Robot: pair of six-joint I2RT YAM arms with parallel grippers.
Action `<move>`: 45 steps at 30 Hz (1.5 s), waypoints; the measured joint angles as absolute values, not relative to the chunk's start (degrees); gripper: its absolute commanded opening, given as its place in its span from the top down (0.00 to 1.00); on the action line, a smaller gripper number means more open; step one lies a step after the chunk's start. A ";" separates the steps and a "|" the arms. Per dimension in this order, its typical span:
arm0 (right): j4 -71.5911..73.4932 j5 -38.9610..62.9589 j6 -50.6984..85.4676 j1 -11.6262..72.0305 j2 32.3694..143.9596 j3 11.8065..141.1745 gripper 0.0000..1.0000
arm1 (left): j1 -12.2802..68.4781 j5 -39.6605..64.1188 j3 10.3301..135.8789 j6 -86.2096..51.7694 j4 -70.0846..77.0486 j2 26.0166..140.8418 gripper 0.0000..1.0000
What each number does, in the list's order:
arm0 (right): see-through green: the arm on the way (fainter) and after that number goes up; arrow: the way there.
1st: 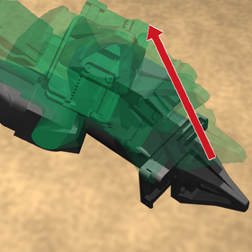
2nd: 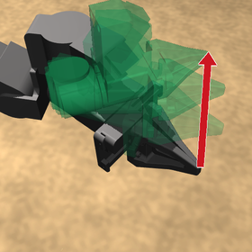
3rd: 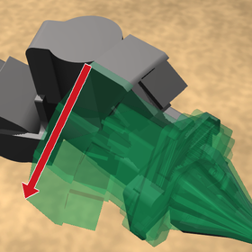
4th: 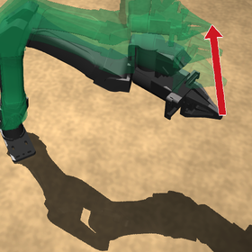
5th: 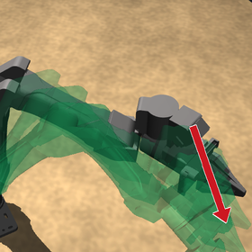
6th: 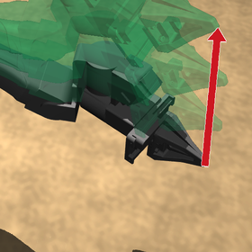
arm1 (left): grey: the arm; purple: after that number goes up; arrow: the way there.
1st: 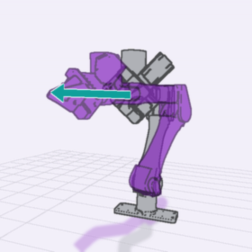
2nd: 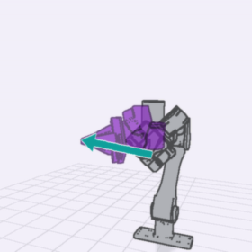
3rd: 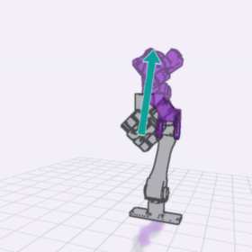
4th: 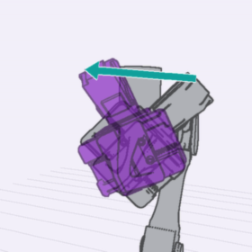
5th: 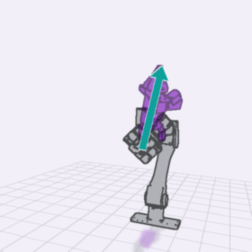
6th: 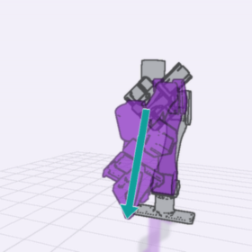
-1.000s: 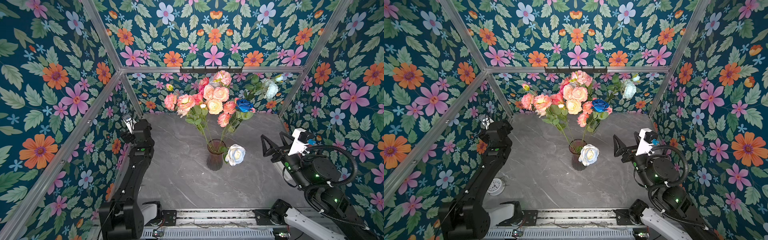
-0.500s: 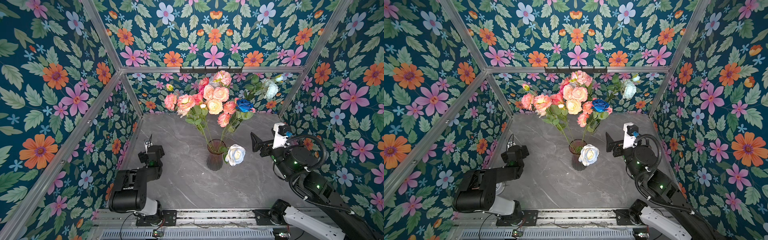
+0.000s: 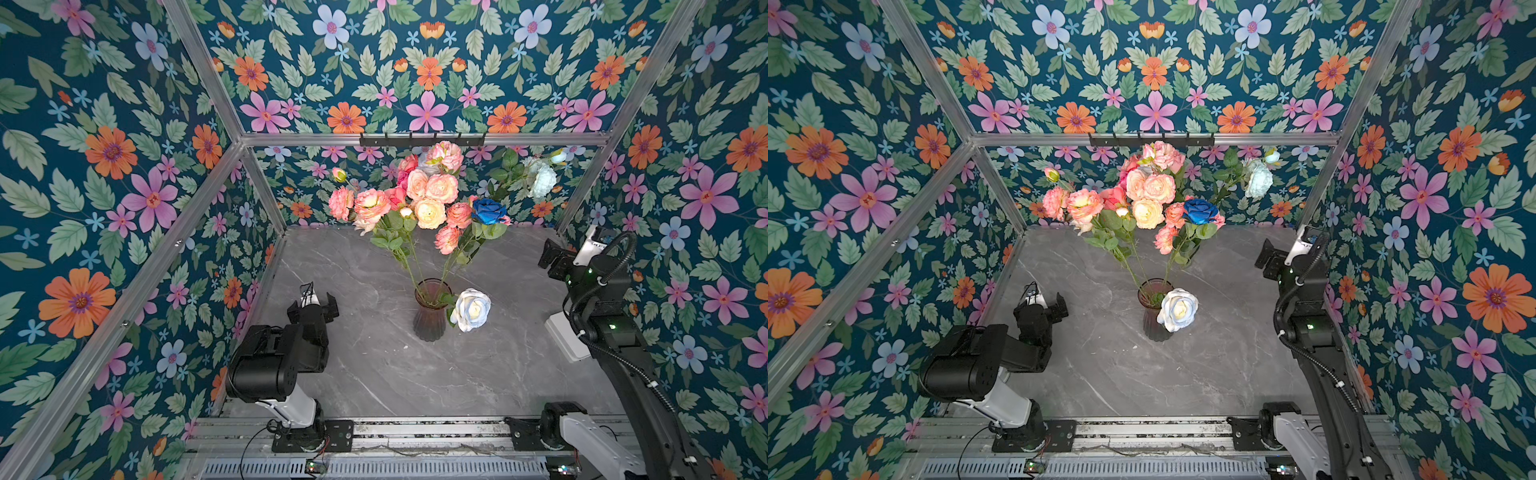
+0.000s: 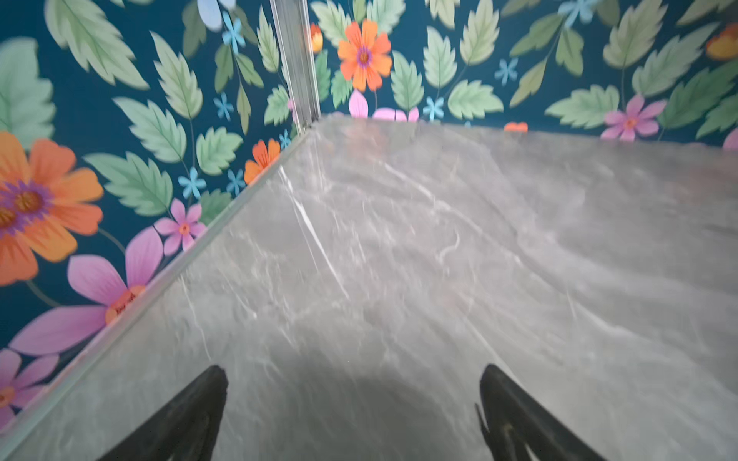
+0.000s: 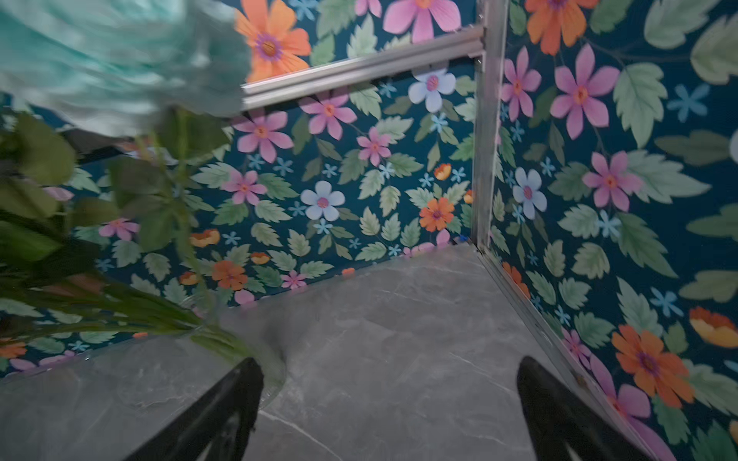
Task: Arrange flowers in a vase
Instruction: Reset both arms
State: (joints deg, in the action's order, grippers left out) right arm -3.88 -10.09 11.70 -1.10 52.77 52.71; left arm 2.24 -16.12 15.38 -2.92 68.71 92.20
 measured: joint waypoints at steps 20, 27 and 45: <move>24.60 2.37 4.14 -9.32 69.36 26.46 0.01 | 2.24 -15.40 15.35 -2.44 72.44 92.84 0.00; 25.96 0.49 7.40 -9.32 67.72 23.90 0.01 | 2.24 -15.40 15.35 -2.44 72.44 92.84 0.00; 47.53 0.86 4.27 -2.04 82.76 18.11 0.01 | 2.24 -15.38 15.27 -2.42 72.82 92.84 0.00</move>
State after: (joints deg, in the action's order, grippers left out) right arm 47.53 0.86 4.27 -2.04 82.76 18.11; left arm 2.24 -15.38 15.27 -2.42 72.82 92.84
